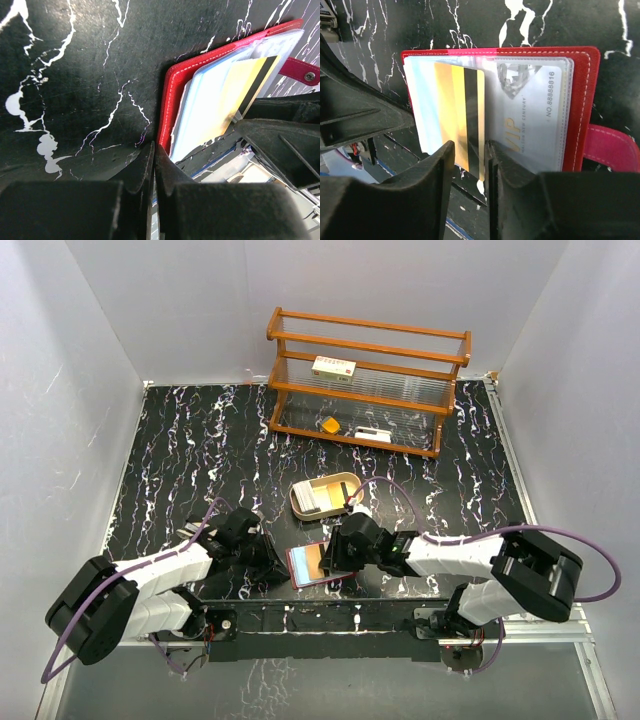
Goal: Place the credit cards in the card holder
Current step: Insert the credit card into the card holder.
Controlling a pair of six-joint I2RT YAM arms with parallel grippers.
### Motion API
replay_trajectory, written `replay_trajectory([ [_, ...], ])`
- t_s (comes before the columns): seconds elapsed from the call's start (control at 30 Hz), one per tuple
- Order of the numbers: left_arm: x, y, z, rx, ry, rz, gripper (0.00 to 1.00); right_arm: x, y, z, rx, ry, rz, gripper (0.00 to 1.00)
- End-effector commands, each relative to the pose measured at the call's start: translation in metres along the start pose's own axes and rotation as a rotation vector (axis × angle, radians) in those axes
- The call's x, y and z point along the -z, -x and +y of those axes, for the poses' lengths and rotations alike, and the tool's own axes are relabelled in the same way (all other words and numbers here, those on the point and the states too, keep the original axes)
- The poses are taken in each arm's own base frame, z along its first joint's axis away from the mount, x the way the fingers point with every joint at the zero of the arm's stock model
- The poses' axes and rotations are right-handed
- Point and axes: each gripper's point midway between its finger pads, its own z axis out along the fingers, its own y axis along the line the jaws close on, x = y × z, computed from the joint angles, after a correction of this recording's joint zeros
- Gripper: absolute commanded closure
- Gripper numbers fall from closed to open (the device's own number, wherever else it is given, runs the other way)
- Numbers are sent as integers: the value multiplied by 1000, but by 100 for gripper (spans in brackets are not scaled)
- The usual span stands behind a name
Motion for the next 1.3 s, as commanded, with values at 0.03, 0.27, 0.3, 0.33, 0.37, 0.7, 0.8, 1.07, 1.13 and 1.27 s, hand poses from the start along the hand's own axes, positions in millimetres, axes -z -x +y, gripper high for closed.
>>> replay_trajectory([
  [0.03,-1,-9,27,15,93,7,100,20,17,-10,51,-102,-71,66],
  [0.27,-2,-10,28,12,86,8,100,20,22,3,92,-56,-80,57],
  [0.3,-2,-10,28,12,84,9,100,18,22,3,98,-60,-73,56],
  [0.33,-2,-10,28,13,83,9,100,15,20,3,105,-64,-63,55],
  [0.37,-2,-10,27,13,81,9,100,13,19,3,107,-61,-53,53],
  [0.7,-4,-9,26,8,68,6,100,1,14,14,129,-9,-17,48],
  [0.8,-6,-9,26,9,68,6,100,0,15,20,125,16,-16,48],
  [1.07,-10,-4,23,4,59,-5,100,-1,11,34,122,94,-1,49],
  [1.13,-12,-4,22,5,48,-6,100,-2,11,36,120,104,3,49],
  [1.27,-14,-2,19,4,44,-5,100,-4,11,42,120,132,3,49],
])
